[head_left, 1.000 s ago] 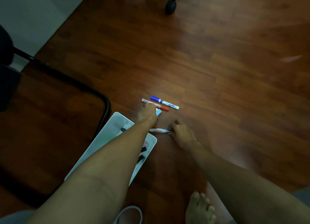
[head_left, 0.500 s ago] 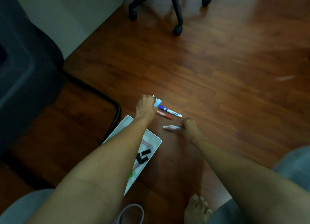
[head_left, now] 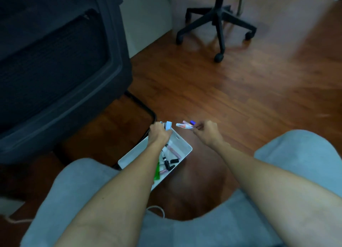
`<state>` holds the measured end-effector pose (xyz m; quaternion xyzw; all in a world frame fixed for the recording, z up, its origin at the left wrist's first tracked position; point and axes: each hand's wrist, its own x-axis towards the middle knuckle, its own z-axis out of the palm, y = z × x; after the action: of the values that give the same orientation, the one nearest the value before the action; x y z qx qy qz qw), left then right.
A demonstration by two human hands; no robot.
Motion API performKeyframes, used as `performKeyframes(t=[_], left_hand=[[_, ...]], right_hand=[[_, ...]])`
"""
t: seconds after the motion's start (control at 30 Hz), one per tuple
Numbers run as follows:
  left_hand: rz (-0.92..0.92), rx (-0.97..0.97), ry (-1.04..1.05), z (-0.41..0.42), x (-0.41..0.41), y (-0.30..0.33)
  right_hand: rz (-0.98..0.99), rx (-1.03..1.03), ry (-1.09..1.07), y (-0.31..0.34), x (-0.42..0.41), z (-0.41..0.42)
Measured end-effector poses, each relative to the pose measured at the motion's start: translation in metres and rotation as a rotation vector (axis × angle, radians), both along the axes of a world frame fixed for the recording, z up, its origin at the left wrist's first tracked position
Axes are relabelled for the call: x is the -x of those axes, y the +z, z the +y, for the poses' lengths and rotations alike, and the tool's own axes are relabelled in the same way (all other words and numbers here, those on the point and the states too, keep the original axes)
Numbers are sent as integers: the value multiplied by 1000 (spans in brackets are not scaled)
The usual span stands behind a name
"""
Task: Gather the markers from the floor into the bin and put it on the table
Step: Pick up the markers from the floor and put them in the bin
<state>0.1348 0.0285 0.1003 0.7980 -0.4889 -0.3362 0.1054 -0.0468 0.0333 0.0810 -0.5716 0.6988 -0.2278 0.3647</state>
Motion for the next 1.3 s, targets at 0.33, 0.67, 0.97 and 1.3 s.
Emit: performKeyframes(t=[0.33,0.67,0.97,1.3], left_hand=[[-39,-141,49,63,-18,-41],[97,31,104,3,-7,-28],[199,12,31,-51,57,-54],[55,-106,-72,-109,85,-122]], right_hand=[[-28,-145,199,-33,-32,32],[-4,-79,11,-30,4,5],[58,-105,-226,-68,48,-12],[111,-132,-371,-150,84,-49]])
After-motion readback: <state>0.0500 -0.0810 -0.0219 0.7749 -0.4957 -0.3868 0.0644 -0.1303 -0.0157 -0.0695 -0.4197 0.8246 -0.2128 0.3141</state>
